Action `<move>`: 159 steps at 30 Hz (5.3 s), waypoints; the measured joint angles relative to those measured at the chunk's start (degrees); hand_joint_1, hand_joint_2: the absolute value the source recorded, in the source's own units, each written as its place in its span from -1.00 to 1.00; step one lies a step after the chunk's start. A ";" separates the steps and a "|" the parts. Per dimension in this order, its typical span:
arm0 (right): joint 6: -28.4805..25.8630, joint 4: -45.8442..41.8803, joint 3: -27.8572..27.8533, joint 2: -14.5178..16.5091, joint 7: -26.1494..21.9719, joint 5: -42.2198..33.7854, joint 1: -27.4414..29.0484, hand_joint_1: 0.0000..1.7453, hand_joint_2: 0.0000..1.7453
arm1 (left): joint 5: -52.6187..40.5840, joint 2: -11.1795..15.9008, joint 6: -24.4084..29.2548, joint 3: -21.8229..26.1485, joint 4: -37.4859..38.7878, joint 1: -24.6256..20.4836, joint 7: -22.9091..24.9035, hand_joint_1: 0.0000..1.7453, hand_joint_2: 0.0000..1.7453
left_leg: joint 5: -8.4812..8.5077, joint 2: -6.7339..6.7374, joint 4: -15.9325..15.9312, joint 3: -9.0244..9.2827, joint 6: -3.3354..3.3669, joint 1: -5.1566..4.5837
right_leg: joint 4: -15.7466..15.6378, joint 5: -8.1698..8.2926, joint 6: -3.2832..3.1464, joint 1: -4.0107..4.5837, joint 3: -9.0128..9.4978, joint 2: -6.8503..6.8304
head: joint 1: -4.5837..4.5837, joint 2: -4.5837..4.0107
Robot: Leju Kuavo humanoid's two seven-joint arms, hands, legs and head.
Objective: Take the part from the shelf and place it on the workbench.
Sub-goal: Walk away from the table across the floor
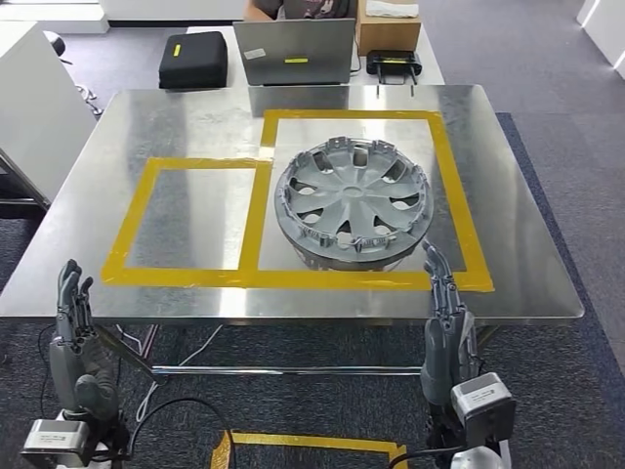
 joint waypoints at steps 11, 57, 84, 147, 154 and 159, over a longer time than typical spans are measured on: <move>0.01 0.00 0.01 0.00 0.04 -0.06 0.02 -1.00 -1.00 | 0.00 0.11 0.03 0.04 0.00 -0.06 0.00 -1.00 -1.00 | 0.31 -0.08 -7.78 9.02 1.58 -0.23 | 1.56 3.39 1.95 0.12 -4.85 0.02 | 0.01 0.00; -0.72 0.00 1.49 -0.02 0.78 0.09 -0.75 -1.00 -1.00 | 0.70 0.39 0.08 0.80 -0.63 1.41 -0.04 -1.00 -1.00 | 7.10 0.35 -8.38 2.82 1.79 -0.67 | -1.38 -1.98 1.60 0.37 3.23 0.39 | 0.20 0.00; -0.34 -1.38 -0.44 -0.06 -0.57 -0.34 1.65 -1.00 -1.00 | 0.07 0.09 0.90 -0.51 -0.24 0.44 -0.18 -1.00 -1.00 | 5.87 0.65 -8.27 3.33 2.72 -0.35 | 4.77 -2.10 2.62 0.09 1.03 0.40 | 0.36 0.00; -1.51 -1.29 1.01 -0.10 0.93 -0.12 0.14 -1.00 -1.00 | 1.15 0.40 0.09 0.69 -0.99 1.40 -0.24 -1.00 -1.00 | 7.80 0.71 -7.96 1.84 3.05 -1.12 | 0.19 -3.19 1.18 0.66 4.92 0.20 | 0.55 0.00; -1.04 -1.44 0.39 -0.15 0.37 -0.90 1.36 -1.00 -1.00 | 1.03 0.31 0.28 0.29 -0.82 1.19 -0.28 -1.00 -1.00 | -0.63 0.44 0.93 -0.71 0.39 -0.28 | -2.17 -0.49 -0.89 0.58 2.76 -0.10 | 0.11 0.00; -0.58 -1.42 0.25 -0.15 0.28 -0.66 1.34 -1.00 -1.00 | 1.10 0.46 1.11 0.30 -0.85 1.46 -0.28 -1.00 -1.00 | 0.43 0.43 3.58 3.51 -0.37 0.35 | 0.20 1.81 -0.42 0.42 -1.92 -0.11 | 0.06 0.00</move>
